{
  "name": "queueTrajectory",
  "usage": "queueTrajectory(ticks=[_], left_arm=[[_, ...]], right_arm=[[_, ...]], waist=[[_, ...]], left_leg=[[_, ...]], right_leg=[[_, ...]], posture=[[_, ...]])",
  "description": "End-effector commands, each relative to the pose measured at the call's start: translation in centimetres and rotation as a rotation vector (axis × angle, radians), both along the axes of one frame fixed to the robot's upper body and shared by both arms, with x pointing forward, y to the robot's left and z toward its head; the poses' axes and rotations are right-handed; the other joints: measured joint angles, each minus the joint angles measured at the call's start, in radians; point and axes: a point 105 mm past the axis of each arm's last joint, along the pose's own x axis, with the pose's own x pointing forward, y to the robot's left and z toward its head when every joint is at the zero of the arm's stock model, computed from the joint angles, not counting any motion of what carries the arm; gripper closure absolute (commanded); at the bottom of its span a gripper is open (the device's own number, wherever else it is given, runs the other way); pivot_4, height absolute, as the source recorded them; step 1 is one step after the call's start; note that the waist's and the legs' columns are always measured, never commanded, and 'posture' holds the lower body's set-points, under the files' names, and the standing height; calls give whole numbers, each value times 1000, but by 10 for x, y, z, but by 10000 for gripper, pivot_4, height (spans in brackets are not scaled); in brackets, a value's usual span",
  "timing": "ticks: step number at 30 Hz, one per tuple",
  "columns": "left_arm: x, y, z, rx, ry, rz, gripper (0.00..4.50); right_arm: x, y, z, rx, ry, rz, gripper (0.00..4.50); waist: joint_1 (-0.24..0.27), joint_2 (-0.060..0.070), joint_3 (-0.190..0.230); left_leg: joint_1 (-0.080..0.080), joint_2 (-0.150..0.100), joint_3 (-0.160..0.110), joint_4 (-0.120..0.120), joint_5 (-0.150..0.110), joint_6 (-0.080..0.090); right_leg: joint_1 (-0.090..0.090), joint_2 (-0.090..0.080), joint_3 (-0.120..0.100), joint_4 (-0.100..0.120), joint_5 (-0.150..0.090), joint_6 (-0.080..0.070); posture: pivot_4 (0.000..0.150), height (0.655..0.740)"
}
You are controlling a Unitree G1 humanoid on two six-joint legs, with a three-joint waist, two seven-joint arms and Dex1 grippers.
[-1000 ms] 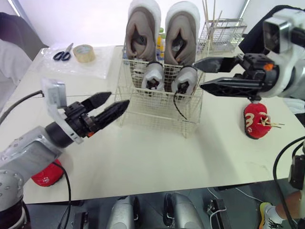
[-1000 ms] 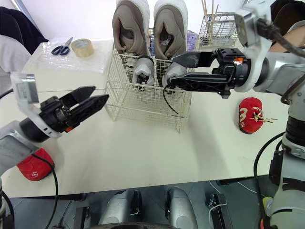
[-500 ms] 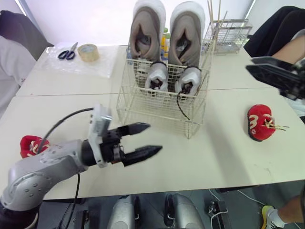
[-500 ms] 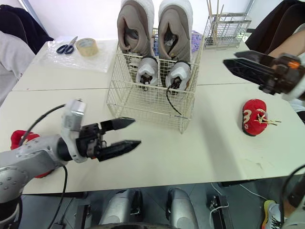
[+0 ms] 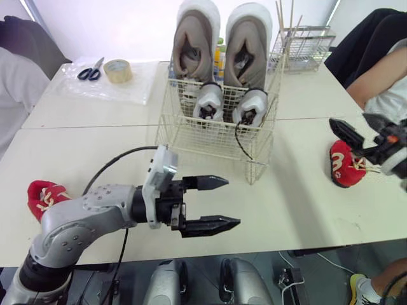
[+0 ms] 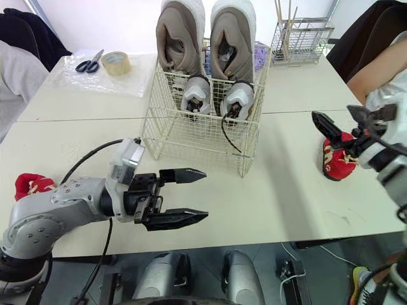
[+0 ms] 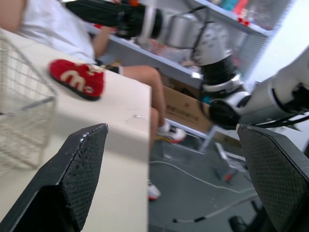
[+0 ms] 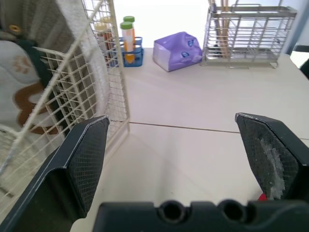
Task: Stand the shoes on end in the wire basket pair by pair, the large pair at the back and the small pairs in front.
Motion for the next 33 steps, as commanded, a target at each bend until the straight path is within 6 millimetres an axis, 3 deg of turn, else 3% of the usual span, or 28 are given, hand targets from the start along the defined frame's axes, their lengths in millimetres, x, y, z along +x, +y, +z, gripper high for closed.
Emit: queueTrajectory(ticks=[1,4,7,12,18,23,33], left_arm=[[2,-2,3,-20,-37,35,457],[-1,-5,1,-50,-11,65,457],[-16,-13,-10,-41,37,24,457],[-27,-22,-16,-66,65,17,457],[-33,-21,-18,-72,85,4,457],[-39,-19,-24,-52,98,6,457],[-39,-16,-26,-49,104,61,457]], right_arm=[[15,0,21,2,-165,-183,0],[10,-8,2,84,-138,-355,0],[-12,-13,-16,87,-93,-489,0],[-49,-8,-33,-112,-5,-539,0],[-75,-21,-60,-76,110,-608,0],[-76,-30,-83,71,171,-592,0],[-54,-44,-118,274,248,-644,0]], waist=[[-6,1,0],[0,1,-1],[5,2,-1],[0,2,-1],[-1,6,-5],[-2,11,-7],[0,12,-8]], left_leg=[[1,0,0,0,0,0],[1,0,0,-1,1,-1],[-2,0,-1,-2,2,-3],[-2,-1,1,-2,1,-1],[0,0,-1,-3,-2,4],[1,0,0,-3,-3,4],[0,0,0,-4,-3,5]], right_leg=[[0,0,1,0,0,0],[-1,1,1,1,0,0],[-2,0,0,1,-1,1],[-3,-1,2,0,-1,2],[-2,1,2,0,-3,-2],[-2,1,2,0,-2,-4],[-2,1,2,-1,-3,-5]], posture=[[1500,7400],[1500,7400],[1500,7400],[1500,7400],[1500,7400],[1500,7400],[1500,7400]])
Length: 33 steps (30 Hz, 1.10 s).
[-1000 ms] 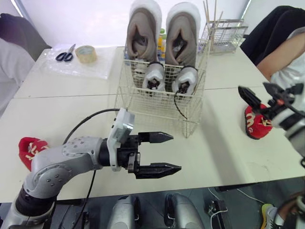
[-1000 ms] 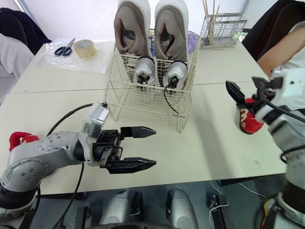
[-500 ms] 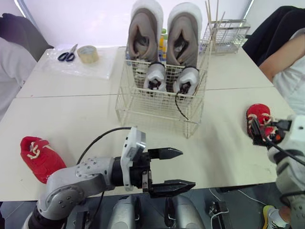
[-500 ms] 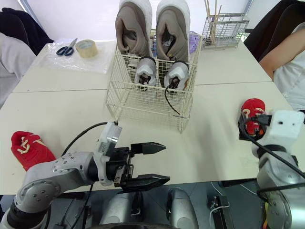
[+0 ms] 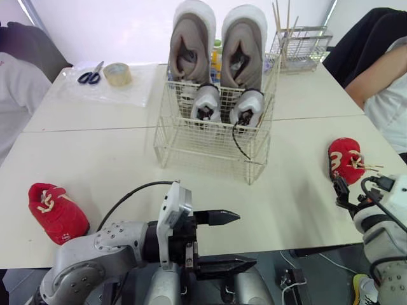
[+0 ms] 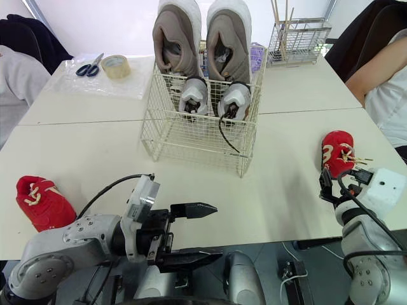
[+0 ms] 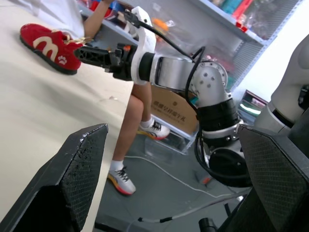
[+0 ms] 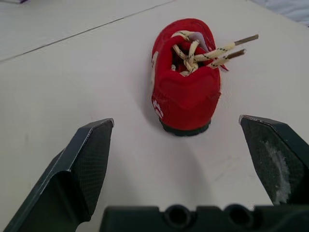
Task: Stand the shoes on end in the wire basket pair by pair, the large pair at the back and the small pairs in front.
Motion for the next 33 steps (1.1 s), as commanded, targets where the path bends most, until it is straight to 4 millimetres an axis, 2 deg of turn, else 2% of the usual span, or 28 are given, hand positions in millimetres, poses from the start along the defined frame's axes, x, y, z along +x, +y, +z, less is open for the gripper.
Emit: queueTrajectory(ticks=[1,5,9,16,22,25,28,30,33], left_arm=[[-2,0,11,-34,-48,16,457],[-2,0,11,-31,-44,24,457],[-1,2,9,-21,-42,27,457],[2,4,7,-2,-44,69,457],[1,3,6,4,-35,91,457],[0,3,5,9,-33,100,0],[2,3,6,9,-34,107,0],[5,1,8,4,-43,111,0],[6,-2,12,-19,-39,114,0]], right_arm=[[3,-9,-1,12,-29,-44,0],[13,-17,-9,33,-30,-87,0],[39,-29,-21,38,-37,-103,0],[73,-24,-32,33,-33,-14,0],[92,-32,-37,26,-47,-27,0],[96,-34,-41,18,-30,-43,9044],[97,-35,-44,14,-24,-45,22223],[96,-37,-43,19,-19,-59,24146],[97,-41,-25,-40,-59,-62,24163]], waist=[[0,0,0],[-3,0,0],[-8,0,0],[-10,1,0],[-24,1,0],[-25,0,0],[-26,0,0],[-26,0,-1],[-25,0,-1]], left_leg=[[0,0,0,0,0,0],[0,0,0,0,0,0],[0,0,0,0,0,0],[0,0,0,-1,0,0],[1,0,0,-1,0,0],[2,0,0,-1,0,0],[3,0,0,-1,0,0],[5,0,0,-1,0,0],[8,0,0,-1,0,0]], right_leg=[[0,0,0,0,0,0],[0,0,0,0,0,0],[0,0,0,0,0,0],[0,0,0,0,1,1],[1,0,0,0,2,3],[1,0,0,0,2,4],[2,0,0,0,2,4],[5,0,0,-1,2,4],[8,0,0,-1,0,1]], posture=[[1500,7400],[1500,7400],[1500,7400],[1500,7400],[1500,7400],[1500,7400],[1500,7400],[1500,7400],[1500,7400]])
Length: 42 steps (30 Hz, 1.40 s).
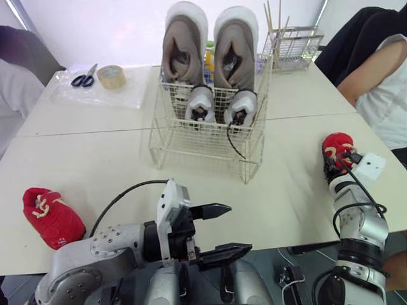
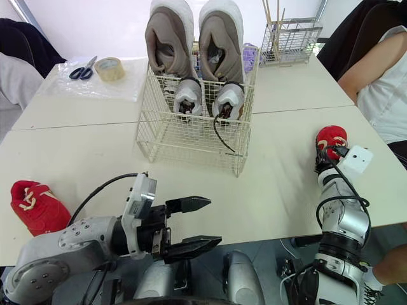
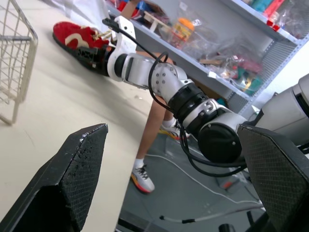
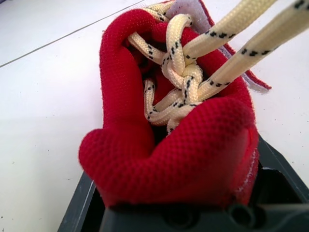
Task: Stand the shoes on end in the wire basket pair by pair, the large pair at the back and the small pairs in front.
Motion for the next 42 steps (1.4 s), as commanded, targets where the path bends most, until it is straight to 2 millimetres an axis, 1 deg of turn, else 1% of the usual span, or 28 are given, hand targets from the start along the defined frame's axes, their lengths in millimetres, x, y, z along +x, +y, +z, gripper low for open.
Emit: queueTrajectory(ticks=[1,2,5,7,8,9,10,12,13,16,17,20,22,24,25,27,29,31,34,35,38,40,42], left_arm=[[-5,-2,9,-44,-12,-11,0],[-5,-1,10,-48,-7,-9,0],[-7,4,17,-70,2,-6,0],[-8,9,21,-79,3,0,0],[-7,13,23,-77,3,4,0],[-6,17,26,-79,3,21,0],[-4,22,28,-80,6,38,0],[-3,27,30,-74,17,58,0],[-3,28,32,-71,22,63,0],[-5,42,42,-97,37,105,0],[-3,47,44,-93,32,139,0],[2,66,50,-68,18,249,0],[4,79,52,-54,18,329,0],[6,100,62,-66,5,427,0],[6,114,68,-68,-9,483,0],[4,139,77,-61,-35,569,0],[-1,161,84,-42,-51,632,0],[-6,176,89,-26,-50,662,0],[-14,194,99,6,-76,696,0],[-15,198,107,-6,-99,702,0],[-14,202,124,-66,-144,685,0],[-12,198,134,-97,-176,639,0],[-8,188,140,-112,-200,567,0]], right_arm=[[0,-9,23,-81,-42,-19,24163],[3,-13,45,-142,-94,-32,24163],[10,-18,99,-281,-227,-53,24163],[15,-22,130,-323,-305,-87,24163],[17,-20,138,-327,-330,-97,24163],[26,-16,164,-354,-403,-91,24163],[34,-7,189,-385,-474,-74,24163],[45,13,232,-444,-600,-12,24163],[50,23,249,-455,-656,25,24163],[57,62,296,-469,-822,150,24163],[58,74,310,-491,-867,196,24163],[55,113,344,-526,-987,404,24163],[51,133,358,-537,-1034,535,24163],[40,160,376,-575,-1102,709,24163],[32,175,383,-596,-1140,819,24163],[18,203,390,-635,-1181,1023,24163],[2,230,384,-710,-1182,1260,24163],[-12,247,374,-775,-1159,1453,24163],[-33,263,361,-830,-1112,1730,24163],[-41,267,355,-836,-1087,1831,24163],[-52,274,342,-866,-1027,2000,24163],[-55,278,330,-914,-977,2074,24163],[-55,281,323,-950,-950,2115,24163]], waist=[[0,0,0],[0,1,1],[0,6,4],[-4,7,4],[-5,7,4],[-6,6,4],[-10,6,5],[-13,7,5],[-15,7,5],[-21,6,6],[-23,6,6],[-22,6,6],[-24,5,7],[-24,5,7],[-28,5,8],[-30,6,9],[-31,6,9],[-31,6,9],[-28,6,9],[-26,6,9],[-24,6,9],[-24,6,9],[-29,6,9]], left_leg=[[1,0,0,0,0,0],[1,0,0,0,0,1],[0,-1,1,-1,0,1],[0,-1,3,-2,0,0],[0,-1,3,-4,0,-1],[1,-1,3,-5,1,-2],[3,-1,3,-8,2,-3],[4,0,4,-10,3,-5],[4,0,4,-11,3,-5],[5,1,4,-13,4,-7],[5,1,4,-13,7,-11],[4,0,4,-12,7,-12],[4,0,4,-12,7,-11],[3,0,4,-12,6,-10],[3,0,5,-12,6,-10],[2,0,5,-12,6,-10],[1,1,5,-13,6,-10],[-1,2,5,-13,6,-10],[-2,1,5,-13,3,-6],[-3,1,5,-12,3,-6],[-4,1,4,-12,3,-7],[-4,1,4,-12,2,-9],[-4,1,5,-12,4,-15]], right_leg=[[1,0,0,0,0,0],[1,0,0,0,0,0],[-1,-1,1,-1,0,0],[-3,-1,3,0,1,1],[-4,0,3,0,2,3],[-4,0,4,1,2,3],[-4,1,4,0,2,3],[-4,2,5,1,1,3],[-5,2,5,1,1,2],[-5,3,5,1,0,2],[-5,3,5,1,0,2],[-5,1,4,1,0,2],[-4,1,4,0,0,2],[-4,0,3,-1,0,2],[-5,0,3,-2,0,2],[-6,0,3,-2,0,2],[-8,1,2,-1,0,2],[-10,1,1,-1,0,1],[-10,0,0,-1,-1,-1],[-11,0,0,-1,-1,-1],[-12,-1,0,-1,-2,-2],[-12,-3,0,-1,-2,-2],[-13,-4,0,-1,-1,-3]], posture=[[1500,7400],[1500,7400],[1500,7400],[1500,7400],[1500,7400],[1500,7400],[1500,7400],[1500,7400],[1500,7400],[1500,7400],[1500,7400],[1500,7400],[1500,7400],[1500,7400],[1500,7400],[1500,7400],[1500,7400],[1500,7400],[1500,7400],[1500,7400],[1500,7400],[1500,7400],[1500,7400]])
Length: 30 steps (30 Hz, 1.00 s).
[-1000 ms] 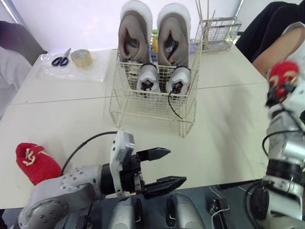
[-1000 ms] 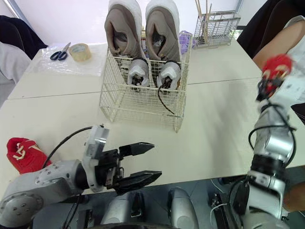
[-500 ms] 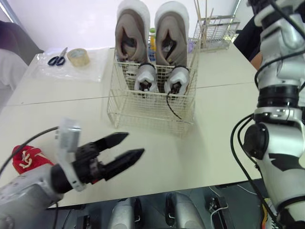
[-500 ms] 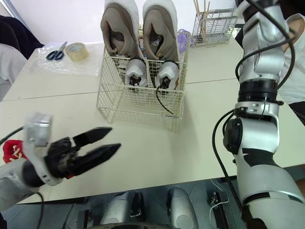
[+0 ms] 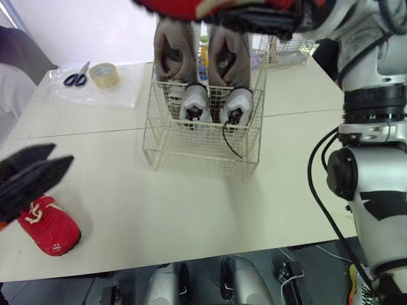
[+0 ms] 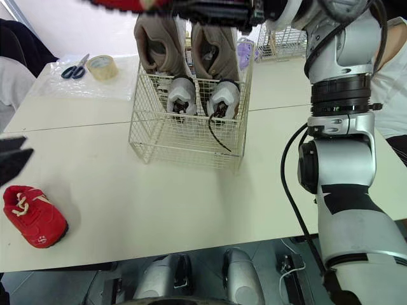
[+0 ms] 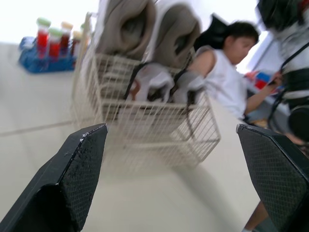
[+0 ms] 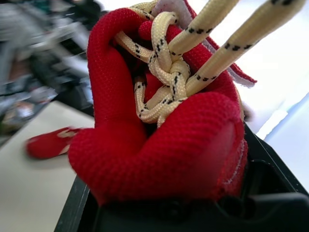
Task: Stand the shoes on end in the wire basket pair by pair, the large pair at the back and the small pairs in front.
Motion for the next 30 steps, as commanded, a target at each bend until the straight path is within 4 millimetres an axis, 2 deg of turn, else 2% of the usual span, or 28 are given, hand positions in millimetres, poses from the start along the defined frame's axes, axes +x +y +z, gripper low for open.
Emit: queueTrajectory(ticks=[1,8,18,23,26,30], left_arm=[[4,-16,13,-18,-64,-124,0],[22,-48,18,-103,-111,-347,0],[40,-70,28,-157,-108,-510,0],[45,-76,22,-147,-53,-538,0],[47,-78,19,-150,-34,-538,7959],[50,-79,20,-170,-41,-529,27807]], right_arm=[[-12,4,1,-63,-87,48,24163],[-9,17,-16,-132,-173,45,24163],[0,22,-37,-213,-247,4,24163],[-3,23,-39,-220,-259,14,24163],[-5,24,-38,-214,-264,21,24163],[-7,25,-39,-216,-265,31,24163]], waist=[[-2,0,0],[-5,-1,0],[-2,-2,1],[-2,-3,1],[-2,-3,1],[-2,-3,2]], left_leg=[[0,0,0,0,0,0],[-1,-1,1,-1,2,2],[-1,-1,0,0,3,2],[-1,0,0,1,3,2],[-1,0,0,1,3,2],[-1,0,0,1,3,2]], right_leg=[[0,0,0,0,0,0],[-2,0,0,2,2,3],[-1,3,0,2,2,3],[-1,3,0,3,3,3],[-1,3,0,3,3,3],[-1,4,0,3,3,3]], posture=[[1500,7400],[1500,7400],[1500,7400],[1500,7400],[1500,7400],[1500,7400]])
